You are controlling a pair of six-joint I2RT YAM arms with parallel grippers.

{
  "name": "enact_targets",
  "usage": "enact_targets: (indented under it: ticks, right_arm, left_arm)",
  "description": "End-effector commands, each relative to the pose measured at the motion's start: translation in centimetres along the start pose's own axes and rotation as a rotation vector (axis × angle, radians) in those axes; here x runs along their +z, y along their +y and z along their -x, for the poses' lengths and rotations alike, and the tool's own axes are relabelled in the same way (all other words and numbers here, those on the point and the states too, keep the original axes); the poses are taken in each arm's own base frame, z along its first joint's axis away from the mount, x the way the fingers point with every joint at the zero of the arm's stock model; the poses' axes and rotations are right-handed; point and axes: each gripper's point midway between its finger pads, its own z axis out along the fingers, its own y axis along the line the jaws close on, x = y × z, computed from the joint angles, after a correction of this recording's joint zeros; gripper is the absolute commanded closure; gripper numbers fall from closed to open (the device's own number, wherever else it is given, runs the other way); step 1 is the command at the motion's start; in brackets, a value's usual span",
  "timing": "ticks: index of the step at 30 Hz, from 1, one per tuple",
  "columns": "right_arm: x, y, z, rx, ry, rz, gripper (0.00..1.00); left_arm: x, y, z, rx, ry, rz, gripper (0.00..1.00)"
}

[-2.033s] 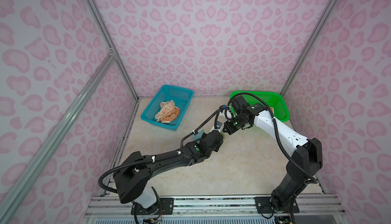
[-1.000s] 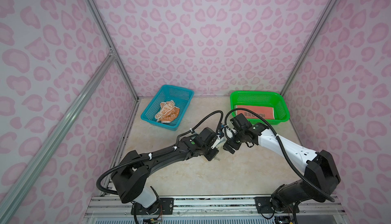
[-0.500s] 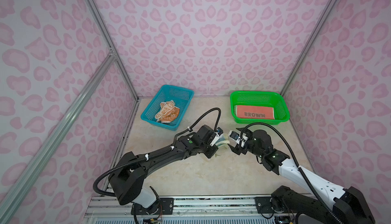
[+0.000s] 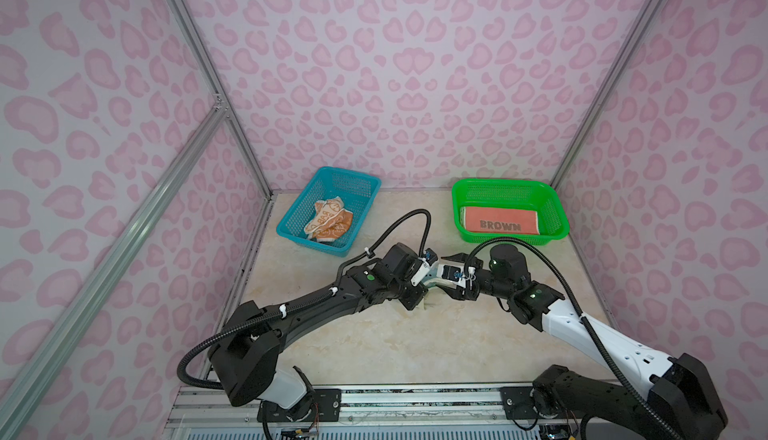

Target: Fold and stack the towels

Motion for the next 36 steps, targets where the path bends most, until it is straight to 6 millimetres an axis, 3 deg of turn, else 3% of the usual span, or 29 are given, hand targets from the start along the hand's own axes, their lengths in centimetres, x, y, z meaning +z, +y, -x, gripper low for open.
enact_targets:
  ticks: [1,5,10,12,22,27,31,32,33,36]
  right_arm:
    - [0.3,1.6,-0.3,0.01,-0.001,0.071,0.31]
    - [0.7,2.2,-1.3,0.032,0.03,0.09,0.38]
    - [1.7,1.4,-2.8,0.066,0.092,0.055,0.5]
    - [1.9,1.0,-2.9,0.087,0.086,0.048,0.58]
    - [1.7,0.2,-2.9,0.105,0.074,0.04,0.76]
    - [1.5,-0.1,-2.9,0.107,0.071,0.035,0.78]
    - [1.4,-0.2,-2.5,0.114,0.072,0.045,1.0]
    - [1.4,-0.5,-2.3,0.121,0.071,0.04,1.0]
    - [1.4,-0.8,-2.0,0.14,0.075,0.025,1.0]
    - [0.9,-2.0,-0.9,0.18,0.082,-0.011,1.0]
  left_arm:
    - [-0.5,0.1,0.9,0.018,-0.04,0.008,0.97]
    - [-0.7,0.4,0.9,0.018,-0.042,0.025,0.97]
    - [-0.9,0.6,1.1,0.021,-0.047,0.031,0.97]
    - [-0.9,0.7,1.0,0.021,-0.045,0.035,0.97]
    - [-0.8,0.9,0.9,0.022,-0.033,0.043,0.97]
    - [-0.9,1.0,0.8,0.022,-0.031,0.047,0.97]
    - [-1.0,1.1,1.0,0.025,-0.036,0.054,0.97]
    - [-1.0,1.2,1.1,0.025,-0.039,0.058,0.97]
    - [-1.0,1.3,1.1,0.023,-0.041,0.065,0.97]
    - [-0.9,2.1,1.3,0.008,-0.053,0.109,0.83]
